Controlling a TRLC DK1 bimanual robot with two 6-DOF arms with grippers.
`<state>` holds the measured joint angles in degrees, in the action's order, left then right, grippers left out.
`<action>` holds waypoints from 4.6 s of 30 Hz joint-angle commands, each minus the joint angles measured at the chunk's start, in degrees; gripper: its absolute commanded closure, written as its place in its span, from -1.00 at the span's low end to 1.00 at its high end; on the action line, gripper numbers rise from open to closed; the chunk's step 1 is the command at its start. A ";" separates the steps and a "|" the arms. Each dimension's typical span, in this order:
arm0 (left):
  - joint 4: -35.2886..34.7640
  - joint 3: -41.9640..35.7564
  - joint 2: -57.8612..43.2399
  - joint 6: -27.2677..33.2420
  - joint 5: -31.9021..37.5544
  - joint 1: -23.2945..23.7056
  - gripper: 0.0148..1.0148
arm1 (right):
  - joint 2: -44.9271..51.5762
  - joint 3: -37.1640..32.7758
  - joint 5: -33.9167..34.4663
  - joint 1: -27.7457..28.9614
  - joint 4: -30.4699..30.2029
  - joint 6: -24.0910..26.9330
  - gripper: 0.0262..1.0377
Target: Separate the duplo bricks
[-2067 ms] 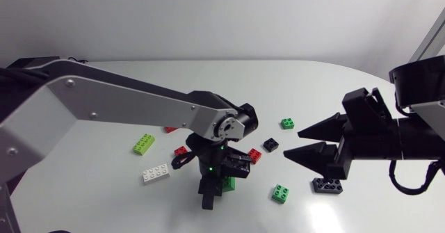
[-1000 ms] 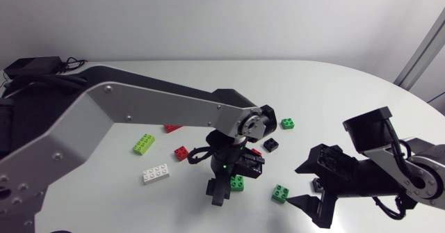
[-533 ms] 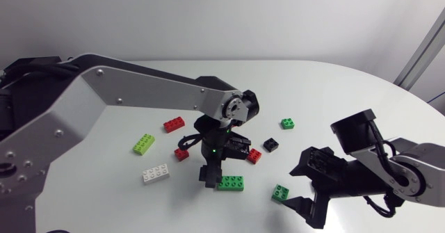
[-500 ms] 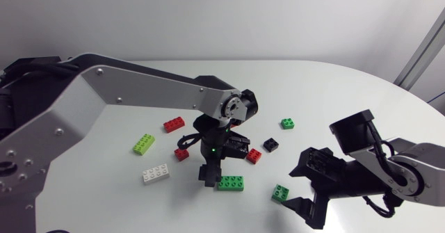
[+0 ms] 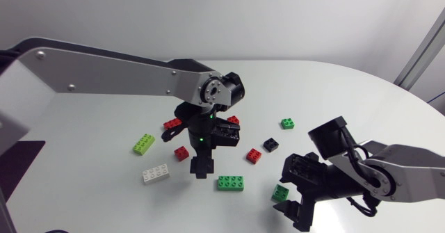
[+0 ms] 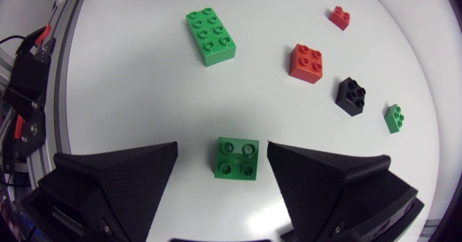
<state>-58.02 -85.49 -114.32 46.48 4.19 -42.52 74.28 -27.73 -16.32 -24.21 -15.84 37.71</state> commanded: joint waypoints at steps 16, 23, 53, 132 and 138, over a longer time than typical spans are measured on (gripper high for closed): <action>3.18 8.94 15.53 -1.57 -11.30 5.08 -0.86 | 4.21 1.80 4.45 -1.55 1.42 -1.68 0.34; 5.64 11.67 20.19 -2.36 -15.79 7.72 -0.86 | -1.16 0.39 4.89 -6.20 -0.86 -4.84 0.37; 10.56 16.59 24.50 -4.55 -19.65 9.30 -0.91 | 6.05 -9.10 4.80 -17.01 0.63 -11.17 -0.91; 14.78 15.53 20.28 -4.82 -18.86 10.27 -0.91 | 2.54 -15.60 -3.28 14.71 3.62 -13.72 0.43; 14.78 15.97 20.28 -4.73 -18.86 10.35 -0.91 | -7.31 -9.54 -5.04 -0.40 -5.52 -12.05 0.42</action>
<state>-43.05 -70.08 -95.09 42.13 -14.74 -32.67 68.47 -39.55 -21.10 -21.41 -19.33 24.01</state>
